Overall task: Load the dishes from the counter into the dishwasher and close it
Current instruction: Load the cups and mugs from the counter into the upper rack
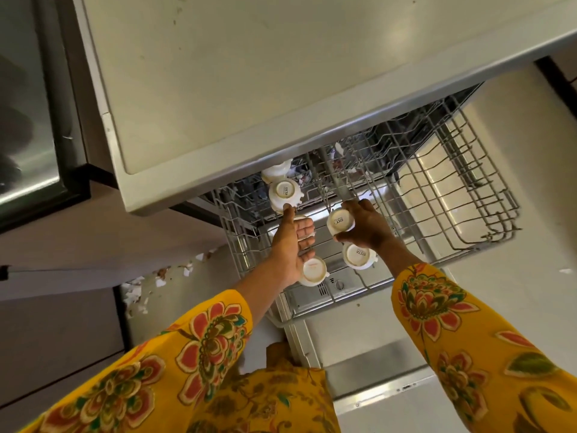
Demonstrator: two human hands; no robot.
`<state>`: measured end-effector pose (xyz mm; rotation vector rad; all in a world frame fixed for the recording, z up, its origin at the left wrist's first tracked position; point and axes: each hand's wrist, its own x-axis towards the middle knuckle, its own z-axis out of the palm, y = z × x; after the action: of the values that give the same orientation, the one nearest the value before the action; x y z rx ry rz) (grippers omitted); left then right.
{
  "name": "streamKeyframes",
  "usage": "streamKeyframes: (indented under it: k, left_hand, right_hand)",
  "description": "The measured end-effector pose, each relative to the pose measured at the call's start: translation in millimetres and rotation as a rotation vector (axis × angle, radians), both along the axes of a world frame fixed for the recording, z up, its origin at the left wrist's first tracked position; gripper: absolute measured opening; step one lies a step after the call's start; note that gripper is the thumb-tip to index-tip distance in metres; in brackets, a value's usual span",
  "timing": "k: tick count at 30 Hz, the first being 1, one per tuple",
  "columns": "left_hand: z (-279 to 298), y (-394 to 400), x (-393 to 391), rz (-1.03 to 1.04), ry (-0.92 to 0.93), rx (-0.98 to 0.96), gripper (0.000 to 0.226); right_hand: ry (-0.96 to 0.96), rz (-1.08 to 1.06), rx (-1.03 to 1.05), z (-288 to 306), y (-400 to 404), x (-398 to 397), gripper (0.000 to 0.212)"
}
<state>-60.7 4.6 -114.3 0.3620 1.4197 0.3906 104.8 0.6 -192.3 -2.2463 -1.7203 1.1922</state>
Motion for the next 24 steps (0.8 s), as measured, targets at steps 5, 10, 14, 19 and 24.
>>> streamKeyframes:
  k: [5,10,14,19,24]
  left_hand:
    - [-7,3,-3,0.055,0.024,0.007,0.059]
    - [-5,3,-4,0.035,0.018,-0.001,0.056]
    - [-5,3,-4,0.042,0.011,-0.003,0.054]
    - [-4,4,-7,0.043,0.001,0.008,0.057]
    - [2,1,-9,0.022,-0.008,0.001,0.056]
  right_hand:
    - [-0.04,0.047,0.008,-3,2,-3,0.079]
    - [-0.065,0.047,-0.046,-8,-1,-8,0.082]
    - [-0.053,0.017,-0.065,-11,-3,-9,0.085]
    - [0.059,-0.058,-0.113,-15,-3,-4,0.081]
    - [0.159,-0.35,-0.039,-9,-2,4,0.059]
